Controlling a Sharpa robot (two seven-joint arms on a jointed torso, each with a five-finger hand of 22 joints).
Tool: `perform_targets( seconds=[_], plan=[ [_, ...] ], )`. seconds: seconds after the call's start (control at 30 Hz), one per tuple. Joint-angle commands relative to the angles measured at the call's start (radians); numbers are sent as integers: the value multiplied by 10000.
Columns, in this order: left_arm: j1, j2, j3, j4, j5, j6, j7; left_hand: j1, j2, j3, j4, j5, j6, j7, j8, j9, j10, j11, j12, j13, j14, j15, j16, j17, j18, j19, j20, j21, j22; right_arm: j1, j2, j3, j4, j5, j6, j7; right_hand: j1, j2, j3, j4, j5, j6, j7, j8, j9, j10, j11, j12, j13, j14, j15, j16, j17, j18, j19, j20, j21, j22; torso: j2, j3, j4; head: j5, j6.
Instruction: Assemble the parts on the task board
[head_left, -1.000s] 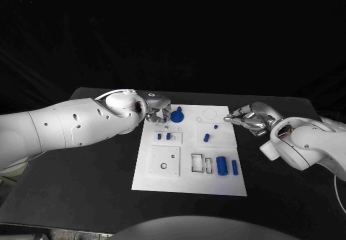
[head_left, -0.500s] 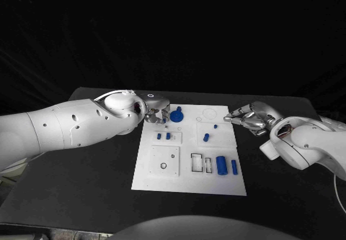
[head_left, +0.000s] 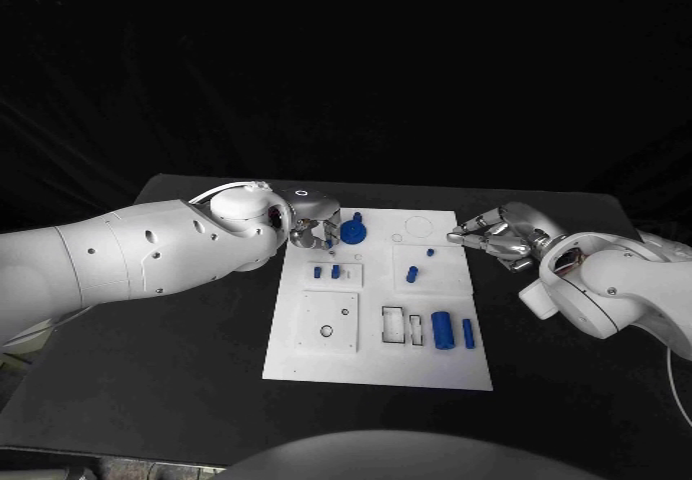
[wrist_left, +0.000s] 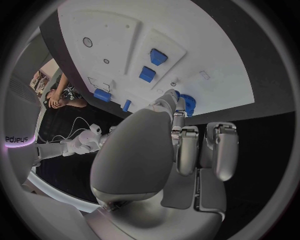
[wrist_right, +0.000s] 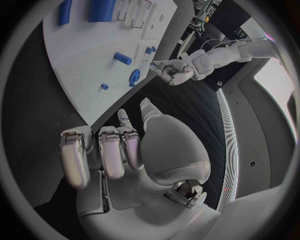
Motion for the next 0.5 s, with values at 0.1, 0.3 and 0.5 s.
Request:
perform_targets(
  seconds=[0.1, 0.3, 0.5],
  plan=[
    [-51, 76, 3, -86, 90, 180, 119, -3, 107, 22, 64, 36, -25, 65, -36, 11, 20, 35, -48, 9, 1075, 71, 26, 2635, -75, 1069, 40, 24, 2635, -8, -5, -2, 25, -37, 107, 29, -29, 107, 2, 38, 22, 56, -28, 0, 7, 1048, -57, -33, 2634, 1061, 4, 41, 2630, -67, 1047, 23, 45, 2632, 1, -1, 3, -12, -25],
    [-74, 147, 2, -165, 98, 264, 145, 1, 108, 28, 70, 37, -31, 68, -42, 8, 13, 38, -61, 8, 1075, 74, 26, 2635, -75, 1069, 42, 24, 2635, -8, -11, -2, 34, -37, 104, 24, -29, 107, 2, 38, 22, 56, -28, 0, 7, 1048, -57, -33, 2634, 1061, 4, 41, 2630, -67, 1047, 23, 45, 2632, 3, -3, 3, -20, -38],
    [-84, 188, 2, -208, 106, 302, 175, 4, 107, 32, 75, 37, -36, 70, -48, 6, 6, 41, -71, 8, 1075, 76, 26, 2635, -75, 1069, 43, 24, 2635, -8, -11, -2, 41, -37, 108, 16, -29, 107, 2, 38, 22, 56, -28, 0, 7, 1048, -57, -33, 2634, 1061, 4, 41, 2630, -67, 1047, 23, 45, 2632, 1, 4, 3, -37, -46]
  ],
)
